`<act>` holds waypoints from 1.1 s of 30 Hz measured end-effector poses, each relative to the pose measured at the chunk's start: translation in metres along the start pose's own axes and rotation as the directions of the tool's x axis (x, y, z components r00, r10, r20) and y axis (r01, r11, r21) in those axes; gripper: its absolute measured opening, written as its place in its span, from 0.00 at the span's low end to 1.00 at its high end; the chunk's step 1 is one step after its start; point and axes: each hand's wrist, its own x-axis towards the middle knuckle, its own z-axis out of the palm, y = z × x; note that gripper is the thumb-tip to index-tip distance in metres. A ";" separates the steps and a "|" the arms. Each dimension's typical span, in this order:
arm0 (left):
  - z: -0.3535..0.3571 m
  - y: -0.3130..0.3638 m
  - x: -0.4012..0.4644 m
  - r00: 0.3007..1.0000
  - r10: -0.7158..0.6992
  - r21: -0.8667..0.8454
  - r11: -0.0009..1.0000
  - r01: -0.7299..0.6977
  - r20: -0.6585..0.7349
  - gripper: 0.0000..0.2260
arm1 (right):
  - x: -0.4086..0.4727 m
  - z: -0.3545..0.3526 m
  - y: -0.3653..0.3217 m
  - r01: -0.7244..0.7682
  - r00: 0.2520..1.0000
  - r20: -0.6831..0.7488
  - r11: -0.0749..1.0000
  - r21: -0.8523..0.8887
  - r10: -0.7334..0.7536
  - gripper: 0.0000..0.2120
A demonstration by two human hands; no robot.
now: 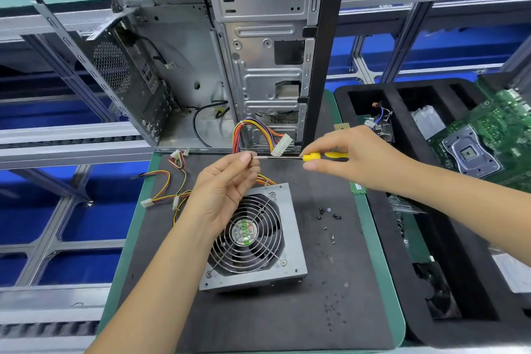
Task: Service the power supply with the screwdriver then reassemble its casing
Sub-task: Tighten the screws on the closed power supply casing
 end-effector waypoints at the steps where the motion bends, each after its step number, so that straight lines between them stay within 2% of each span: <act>1: 0.000 0.000 0.000 1.000 0.002 0.006 1.000 -0.002 0.005 0.05 | 0.000 0.000 0.001 0.000 1.000 0.003 1.000 0.003 0.000 0.14; 8: 0.000 0.000 0.000 1.000 -0.007 -0.044 0.999 0.008 0.003 0.05 | 0.002 0.000 0.002 0.019 1.000 -0.020 1.000 0.017 -0.018 0.13; 12: 0.000 -0.001 0.001 1.000 0.000 -0.004 1.000 0.000 0.008 0.05 | 0.001 -0.002 0.001 0.013 1.000 -0.012 1.000 -0.024 -0.013 0.14; 14: -0.001 -0.001 0.001 1.000 0.023 0.072 0.997 -0.024 0.018 0.05 | 0.000 -0.004 -0.001 0.037 0.999 -0.008 0.987 -0.155 -0.038 0.16; 16: -0.004 0.001 0.001 0.996 0.077 0.224 0.971 -0.085 0.044 0.04 | -0.001 -0.007 -0.004 0.105 0.994 0.009 0.923 -0.371 -0.110 0.18; 18: -0.007 0.002 0.001 0.986 0.151 0.355 0.920 -0.168 0.075 0.06 | 0.000 -0.010 -0.006 0.158 0.987 0.056 0.874 -0.460 -0.149 0.16; 20: -0.008 0.004 0.001 0.976 0.202 0.365 0.905 -0.216 0.077 0.07 | 0.002 -0.011 -0.007 0.141 0.989 0.103 0.911 -0.387 -0.109 0.14; 22: -0.006 0.004 0.001 0.970 0.227 0.336 0.910 -0.243 0.086 0.07 | 0.005 -0.015 -0.008 0.025 0.987 0.161 0.992 -0.125 -0.004 0.09; 24: -0.004 0.001 0.000 0.966 0.239 0.303 0.918 -0.256 0.093 0.07 | 0.007 -0.020 -0.008 -0.104 0.965 0.252 0.986 0.134 0.068 0.06; 25: -0.004 0.000 0.000 0.966 0.243 0.286 0.922 -0.260 0.094 0.07 | 0.007 -0.022 -0.007 -0.141 0.956 0.283 0.971 0.191 0.083 0.06; 29: -0.004 -0.008 0.001 0.968 0.235 0.236 0.939 -0.249 0.087 0.06 | 0.010 -0.026 -0.005 -0.146 0.951 0.296 0.972 0.187 0.086 0.06; 33: -0.008 -0.009 0.005 0.965 0.224 0.276 0.927 -0.255 0.138 0.10 | 0.016 -0.033 -0.004 -0.142 0.948 0.303 0.979 0.144 0.093 0.05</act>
